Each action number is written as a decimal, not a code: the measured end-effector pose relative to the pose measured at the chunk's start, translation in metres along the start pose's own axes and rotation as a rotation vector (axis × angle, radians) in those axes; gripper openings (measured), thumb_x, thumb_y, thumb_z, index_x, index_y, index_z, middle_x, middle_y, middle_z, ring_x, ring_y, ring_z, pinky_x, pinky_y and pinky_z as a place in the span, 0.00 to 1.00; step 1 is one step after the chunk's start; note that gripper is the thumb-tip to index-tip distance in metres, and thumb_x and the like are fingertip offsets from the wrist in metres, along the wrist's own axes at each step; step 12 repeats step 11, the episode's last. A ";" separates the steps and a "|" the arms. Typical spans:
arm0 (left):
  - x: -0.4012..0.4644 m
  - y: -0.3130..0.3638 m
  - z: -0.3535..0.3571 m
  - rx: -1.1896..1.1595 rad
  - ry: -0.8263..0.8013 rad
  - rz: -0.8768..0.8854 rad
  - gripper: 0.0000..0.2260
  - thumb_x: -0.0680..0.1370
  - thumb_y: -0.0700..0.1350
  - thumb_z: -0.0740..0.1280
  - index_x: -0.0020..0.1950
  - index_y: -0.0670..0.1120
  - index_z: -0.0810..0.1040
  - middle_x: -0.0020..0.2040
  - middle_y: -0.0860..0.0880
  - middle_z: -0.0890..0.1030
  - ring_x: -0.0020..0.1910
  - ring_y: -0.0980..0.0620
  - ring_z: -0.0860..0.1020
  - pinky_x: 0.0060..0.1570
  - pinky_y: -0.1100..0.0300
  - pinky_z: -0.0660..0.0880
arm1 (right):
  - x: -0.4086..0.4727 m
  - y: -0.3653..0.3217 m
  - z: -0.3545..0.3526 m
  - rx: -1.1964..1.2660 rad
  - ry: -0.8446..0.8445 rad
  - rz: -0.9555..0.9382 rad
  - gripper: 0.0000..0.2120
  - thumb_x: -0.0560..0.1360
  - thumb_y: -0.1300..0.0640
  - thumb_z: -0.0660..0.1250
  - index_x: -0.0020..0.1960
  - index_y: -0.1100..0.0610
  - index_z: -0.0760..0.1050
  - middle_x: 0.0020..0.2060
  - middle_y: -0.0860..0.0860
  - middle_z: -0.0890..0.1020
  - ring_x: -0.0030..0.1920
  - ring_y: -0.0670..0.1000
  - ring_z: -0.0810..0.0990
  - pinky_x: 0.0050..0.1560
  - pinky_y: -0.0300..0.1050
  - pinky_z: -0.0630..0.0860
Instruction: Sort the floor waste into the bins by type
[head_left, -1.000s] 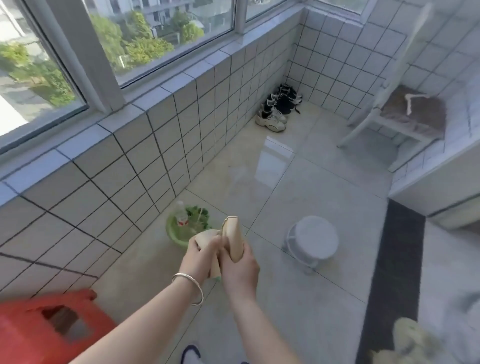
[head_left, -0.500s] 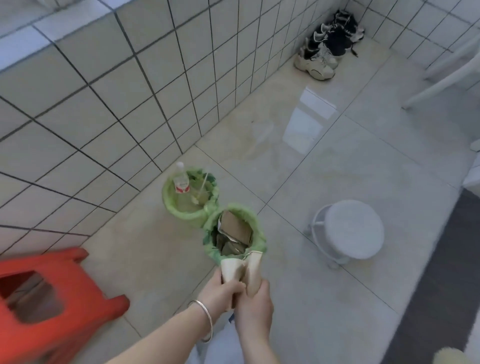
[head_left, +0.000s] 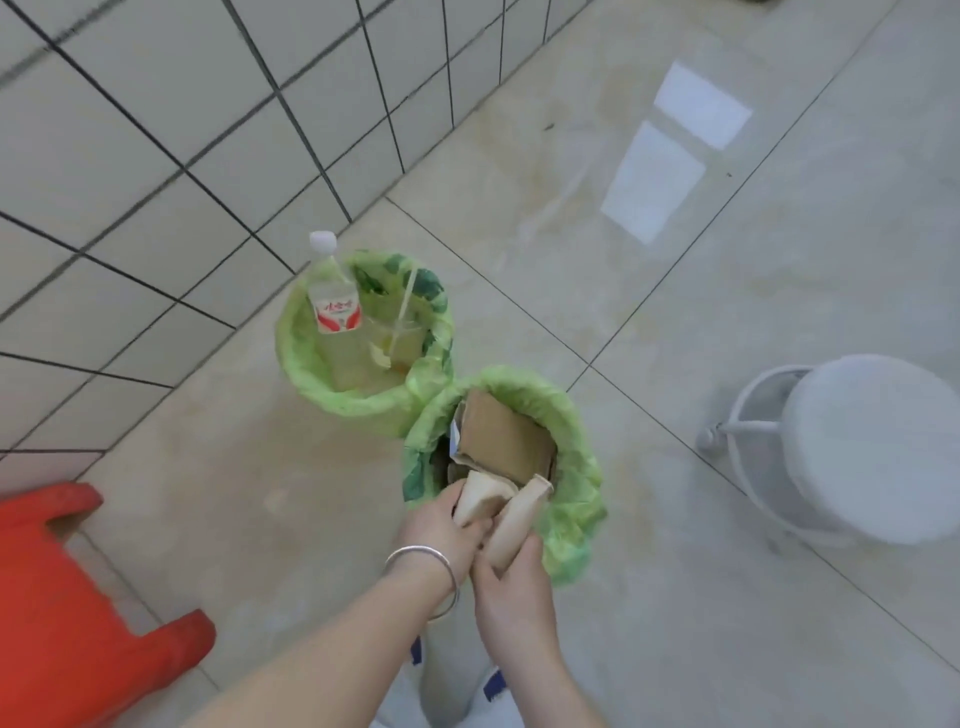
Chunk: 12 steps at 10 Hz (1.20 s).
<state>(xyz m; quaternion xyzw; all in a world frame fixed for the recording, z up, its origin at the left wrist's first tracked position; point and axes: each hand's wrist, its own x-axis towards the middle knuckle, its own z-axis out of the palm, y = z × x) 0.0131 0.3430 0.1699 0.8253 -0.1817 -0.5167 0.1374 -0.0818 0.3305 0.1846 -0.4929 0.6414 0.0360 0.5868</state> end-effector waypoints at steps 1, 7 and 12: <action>0.043 -0.008 0.014 0.141 0.007 0.063 0.17 0.75 0.51 0.65 0.64 0.57 0.72 0.53 0.50 0.82 0.53 0.46 0.79 0.50 0.59 0.74 | 0.039 0.016 0.006 -0.044 0.034 0.006 0.16 0.76 0.51 0.62 0.62 0.52 0.66 0.52 0.50 0.80 0.51 0.53 0.79 0.45 0.45 0.73; 0.120 -0.022 0.044 1.159 -0.012 0.046 0.15 0.81 0.45 0.55 0.67 0.43 0.66 0.64 0.45 0.71 0.63 0.46 0.70 0.47 0.57 0.73 | 0.129 0.028 -0.001 -0.833 0.030 -0.028 0.37 0.79 0.44 0.56 0.77 0.51 0.36 0.54 0.54 0.82 0.53 0.55 0.81 0.42 0.44 0.71; -0.052 0.061 -0.041 0.914 0.034 0.272 0.15 0.80 0.51 0.55 0.62 0.46 0.69 0.61 0.47 0.74 0.59 0.45 0.76 0.48 0.55 0.71 | -0.031 -0.061 -0.062 -0.761 0.062 -0.188 0.14 0.80 0.48 0.54 0.61 0.50 0.72 0.58 0.49 0.80 0.58 0.55 0.78 0.50 0.45 0.73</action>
